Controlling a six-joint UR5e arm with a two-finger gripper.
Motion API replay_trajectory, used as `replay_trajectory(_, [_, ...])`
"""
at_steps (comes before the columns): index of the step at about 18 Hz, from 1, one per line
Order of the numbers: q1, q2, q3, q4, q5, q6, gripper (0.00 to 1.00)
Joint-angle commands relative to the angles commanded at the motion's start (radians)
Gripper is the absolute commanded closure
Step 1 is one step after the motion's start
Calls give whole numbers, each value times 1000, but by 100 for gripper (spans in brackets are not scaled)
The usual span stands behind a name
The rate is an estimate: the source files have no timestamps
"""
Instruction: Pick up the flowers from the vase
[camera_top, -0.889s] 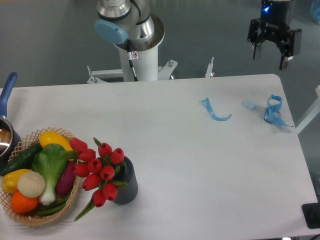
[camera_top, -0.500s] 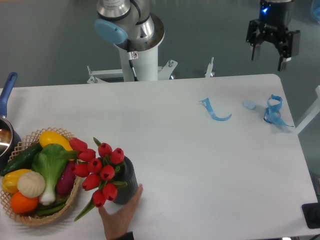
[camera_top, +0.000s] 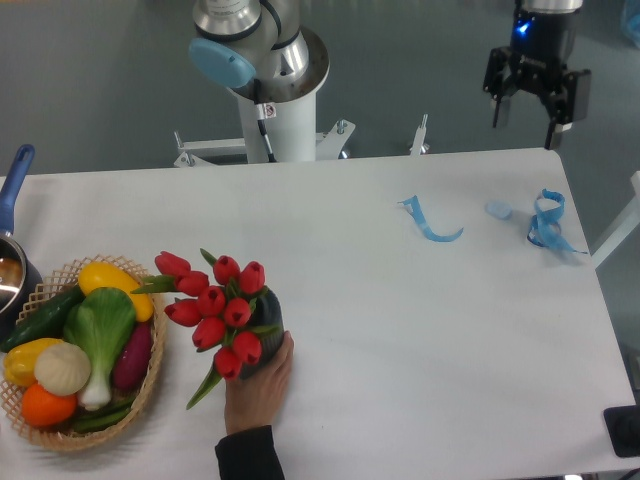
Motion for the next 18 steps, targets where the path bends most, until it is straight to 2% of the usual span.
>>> replay_trajectory(5, [-90, -5, -37, 0, -17, -230, 0])
replay_trajectory(8, [-153, -14, -55, 0, -23, -270, 0])
replay_trajectory(10, [-192, -24, -61, 0, -90, -306, 0])
replay_trajectory(13, [-203, -48, -86, 5, -280, -379, 0])
replay_trajectory(18, [-276, -71, -100, 49, -318, -418, 0])
